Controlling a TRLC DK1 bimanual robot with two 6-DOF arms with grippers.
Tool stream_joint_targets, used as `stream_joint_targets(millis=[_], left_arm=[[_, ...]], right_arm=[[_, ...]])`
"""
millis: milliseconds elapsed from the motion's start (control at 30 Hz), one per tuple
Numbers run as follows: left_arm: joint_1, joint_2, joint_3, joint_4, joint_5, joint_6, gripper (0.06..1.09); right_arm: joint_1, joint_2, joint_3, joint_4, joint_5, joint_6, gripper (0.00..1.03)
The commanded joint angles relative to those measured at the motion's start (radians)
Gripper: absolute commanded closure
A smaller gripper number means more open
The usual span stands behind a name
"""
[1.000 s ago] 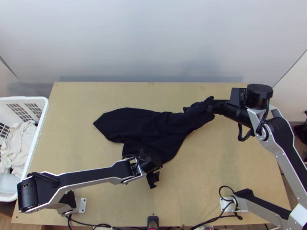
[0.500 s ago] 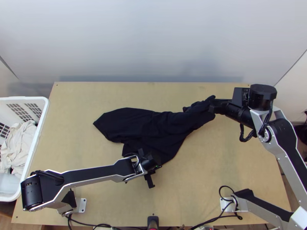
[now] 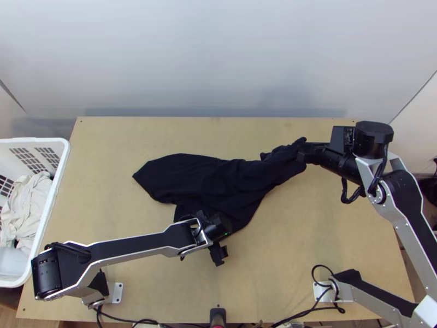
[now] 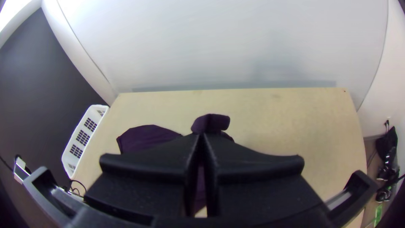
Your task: Fold the t-shirt
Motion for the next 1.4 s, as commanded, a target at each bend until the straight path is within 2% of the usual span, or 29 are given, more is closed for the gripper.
stream_joint_targets(millis=[0,300,333,367,500,533,667,933,1167,1367], left_arm=[[0.0,0.013,0.003,-0.009,-0.009,0.001,0.12],[-0.012,0.022,-0.011,-0.008,-0.032,0.023,0.13],[-0.012,0.022,-0.014,-0.008,-0.032,0.024,0.2],[-0.01,0.022,-0.017,-0.003,-0.031,0.038,0.34],[-0.012,0.007,-0.037,0.074,-0.034,0.075,1.0],[-0.007,-0.006,-0.036,0.088,-0.034,0.064,1.05],[0.014,-0.081,-0.008,0.092,-0.032,0.001,1.05],[0.099,-0.216,0.089,-0.014,-0.032,0.011,1.05],[0.375,-0.414,0.271,-0.139,0.008,0.053,1.05],[0.677,-0.418,0.526,-0.273,0.031,0.075,1.05]], right_arm=[[0.0,-0.01,-0.01,0.001,0.0,-0.001,1.0],[0.0,-0.012,0.002,0.002,0.002,-0.004,1.0],[0.0,-0.012,0.002,0.002,0.002,-0.004,1.0],[0.0,-0.012,0.002,0.002,0.002,-0.004,1.0],[0.0,-0.012,0.004,0.002,0.0,-0.004,1.0],[0.0,-0.012,0.005,0.002,0.0,-0.007,1.0],[-0.003,-0.012,0.007,0.001,0.002,-0.015,1.0],[-0.008,-0.012,0.018,0.004,0.002,-0.015,1.0],[-0.097,-0.055,0.064,-0.013,0.0,-0.01,1.0],[-0.25,-0.033,0.246,-0.001,-0.001,0.097,1.0]])
